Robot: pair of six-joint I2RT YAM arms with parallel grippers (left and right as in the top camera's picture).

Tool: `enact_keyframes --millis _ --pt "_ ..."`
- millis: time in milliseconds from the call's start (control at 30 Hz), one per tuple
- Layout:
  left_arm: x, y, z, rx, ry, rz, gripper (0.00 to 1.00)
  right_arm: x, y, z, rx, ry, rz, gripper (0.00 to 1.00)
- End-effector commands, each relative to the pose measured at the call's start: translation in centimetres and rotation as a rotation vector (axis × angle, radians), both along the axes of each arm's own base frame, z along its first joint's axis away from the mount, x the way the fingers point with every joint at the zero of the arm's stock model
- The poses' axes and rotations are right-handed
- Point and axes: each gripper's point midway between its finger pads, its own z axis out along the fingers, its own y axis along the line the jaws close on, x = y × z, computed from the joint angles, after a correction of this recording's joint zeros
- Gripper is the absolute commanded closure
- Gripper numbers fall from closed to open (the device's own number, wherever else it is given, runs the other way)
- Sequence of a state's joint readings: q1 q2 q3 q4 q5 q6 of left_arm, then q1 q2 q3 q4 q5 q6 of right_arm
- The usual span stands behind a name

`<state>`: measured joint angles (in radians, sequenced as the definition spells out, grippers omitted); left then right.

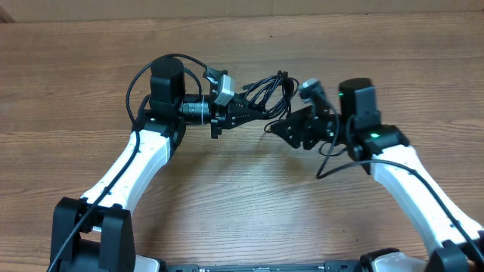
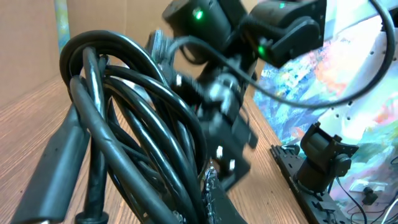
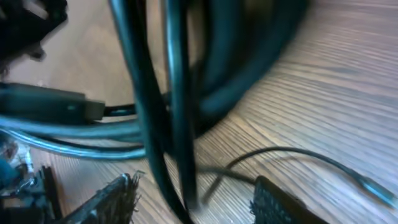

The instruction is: Untangle cables

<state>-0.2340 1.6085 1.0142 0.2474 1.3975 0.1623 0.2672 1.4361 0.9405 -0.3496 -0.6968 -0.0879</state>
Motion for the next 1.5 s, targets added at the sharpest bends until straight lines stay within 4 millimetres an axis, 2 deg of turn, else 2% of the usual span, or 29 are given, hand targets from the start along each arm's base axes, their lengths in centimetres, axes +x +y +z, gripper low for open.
enact_keyframes --millis 0,67,167,300,367,500,600,667,833,1033,1100,1200,1367,1467 --pt "-0.2 0.0 1.9 -0.012 0.048 0.001 0.94 0.9 1.7 -1.1 -0.025 -0.079 0.073 0.59" --pt "-0.1 0.0 2.0 -0.014 0.059 0.003 0.93 1.4 2.0 -1.7 -0.023 -0.085 0.075 0.77" --pt "-0.1 0.1 2.1 -0.014 0.059 0.004 0.93 1.8 2.1 -2.6 -0.024 -0.066 0.071 0.96" --pt "0.9 0.6 1.9 -0.007 0.062 0.058 0.93 1.1 1.9 -3.3 -0.009 0.032 0.041 0.96" --pt "2.6 1.0 1.1 0.021 0.092 0.16 0.94 0.3 2.1 -3.4 0.017 0.099 0.042 0.96" --pt "3.9 1.4 -0.1 0.063 0.134 0.25 0.94 -1.4 2.7 -2.8 0.07 0.155 0.101 0.96" --pt "3.8 1.4 -0.6 0.076 0.121 0.248 0.94 -2.4 2.9 -1.4 0.118 0.197 0.112 0.96" --pt "3.7 1.5 -0.8 0.083 0.11 0.245 0.93 -3.2 3.2 0.3 0.165 0.192 0.146 0.96" --pt "3.5 1.5 -1.4 0.101 0.067 0.234 0.94 -5.1 3.4 4.9 0.246 0.116 0.206 0.96" --pt "3.4 1.5 -1.6 0.109 0.046 0.232 0.94 -6.4 3.0 8.4 0.266 0.008 0.221 0.96" --pt "3.4 1.5 -1.6 0.109 0.048 0.23 0.95 -6.3 2.8 8.7 0.256 -0.016 0.203 0.96" --pt "2.8 1.4 -1.4 0.096 0.053 0.198 0.96 -5.4 2.5 8.1 0.218 -0.027 0.151 0.96" --pt "1.1 1.1 -0.6 0.052 0.063 0.097 0.96 -4.2 2.1 7.8 0.186 -0.052 0.096 0.96" --pt "-0.3 0.8 0.0 0.02 0.065 0.014 0.96 -2.9 1.4 7.4 0.14 -0.085 0.025 0.96"
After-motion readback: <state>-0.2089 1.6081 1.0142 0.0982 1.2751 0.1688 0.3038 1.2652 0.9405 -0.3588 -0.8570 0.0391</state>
